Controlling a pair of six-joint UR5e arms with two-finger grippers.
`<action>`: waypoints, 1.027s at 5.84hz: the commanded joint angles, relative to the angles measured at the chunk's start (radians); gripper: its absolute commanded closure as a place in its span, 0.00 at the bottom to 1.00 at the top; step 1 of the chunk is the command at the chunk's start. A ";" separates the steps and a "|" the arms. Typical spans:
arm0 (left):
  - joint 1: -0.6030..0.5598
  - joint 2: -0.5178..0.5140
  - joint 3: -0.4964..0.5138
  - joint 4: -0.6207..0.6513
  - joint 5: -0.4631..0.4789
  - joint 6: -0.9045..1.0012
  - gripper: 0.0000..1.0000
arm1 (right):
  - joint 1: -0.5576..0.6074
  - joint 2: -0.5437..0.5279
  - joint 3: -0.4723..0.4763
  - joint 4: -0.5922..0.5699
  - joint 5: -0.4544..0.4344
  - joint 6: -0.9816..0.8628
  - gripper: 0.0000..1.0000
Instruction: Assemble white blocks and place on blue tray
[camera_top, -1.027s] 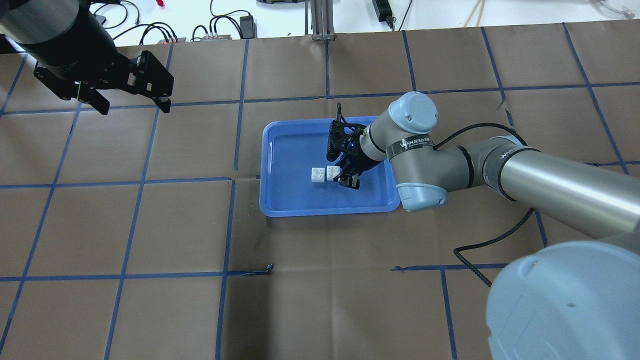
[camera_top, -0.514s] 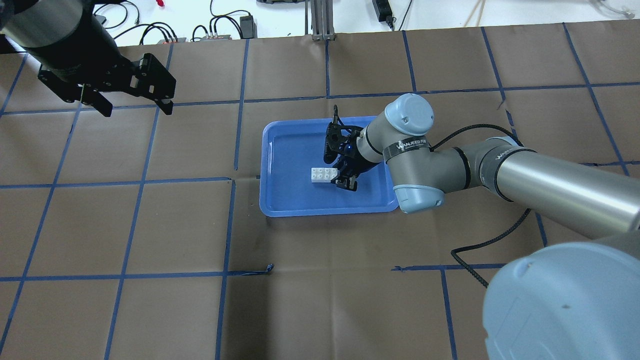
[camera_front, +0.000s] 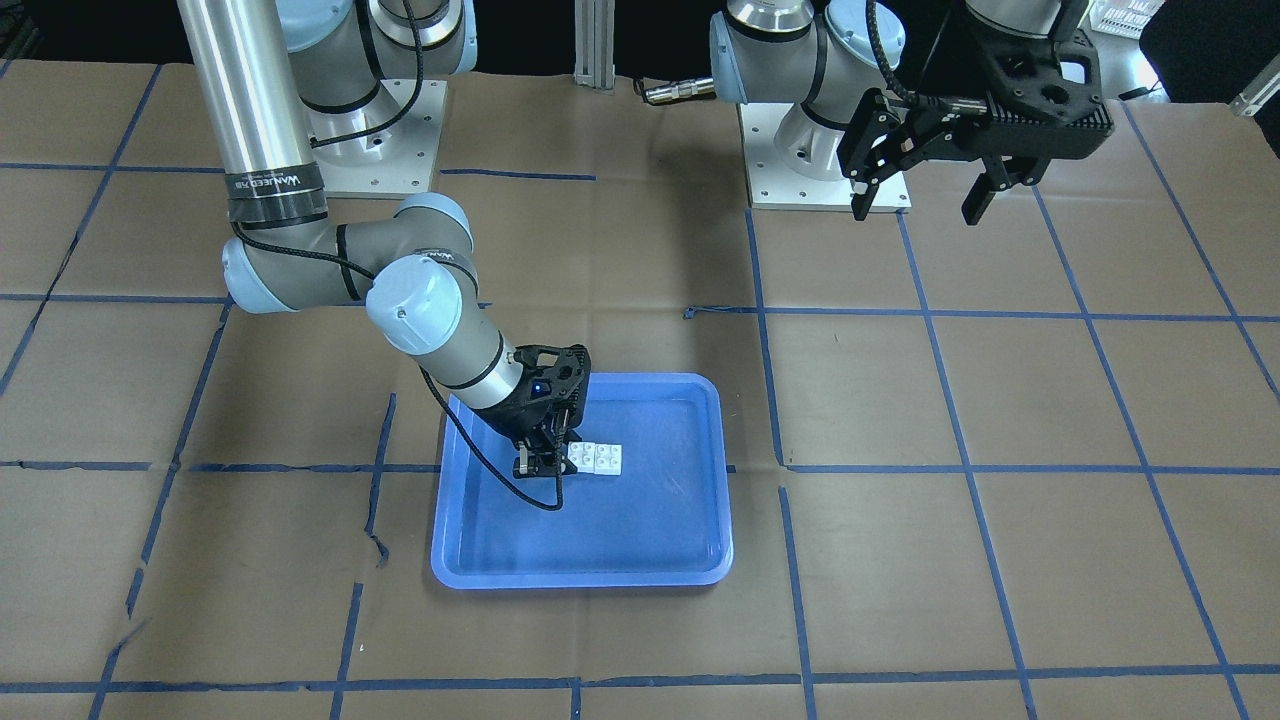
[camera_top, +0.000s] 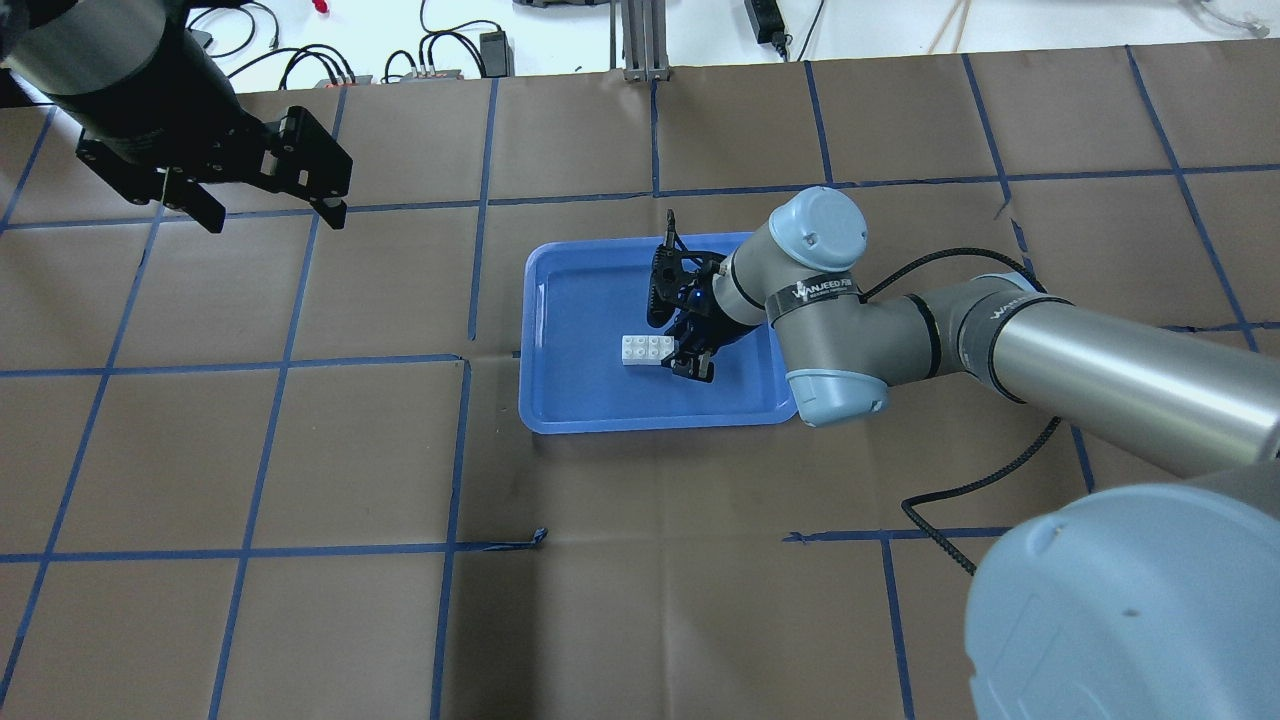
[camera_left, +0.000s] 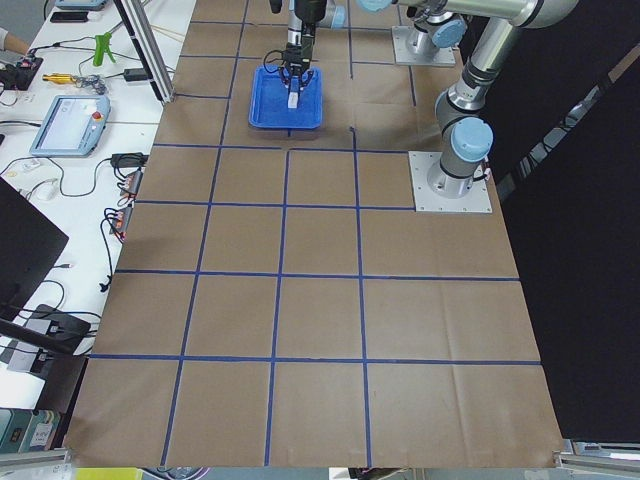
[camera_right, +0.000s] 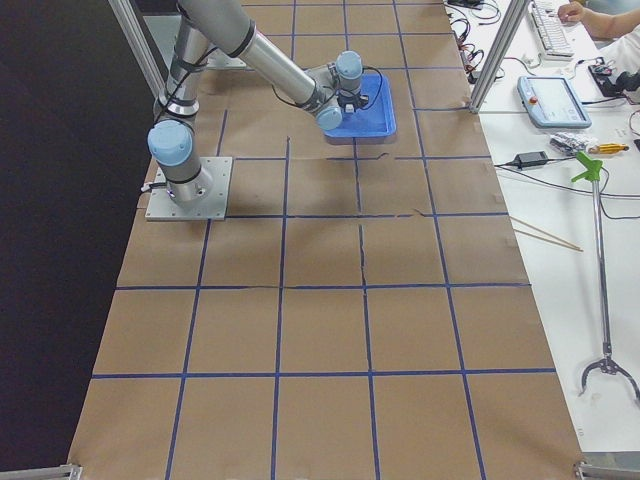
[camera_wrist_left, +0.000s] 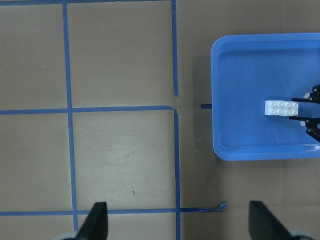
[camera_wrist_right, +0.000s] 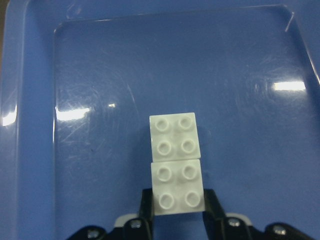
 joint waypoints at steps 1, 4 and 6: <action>0.000 0.000 0.000 0.000 0.002 0.000 0.01 | 0.000 0.002 -0.002 -0.002 0.000 -0.002 0.75; 0.000 0.000 0.000 0.000 0.000 -0.003 0.01 | 0.000 0.006 -0.002 -0.002 0.000 0.000 0.66; 0.000 0.000 0.000 0.000 0.000 -0.001 0.01 | 0.000 0.006 -0.005 -0.006 0.002 0.000 0.42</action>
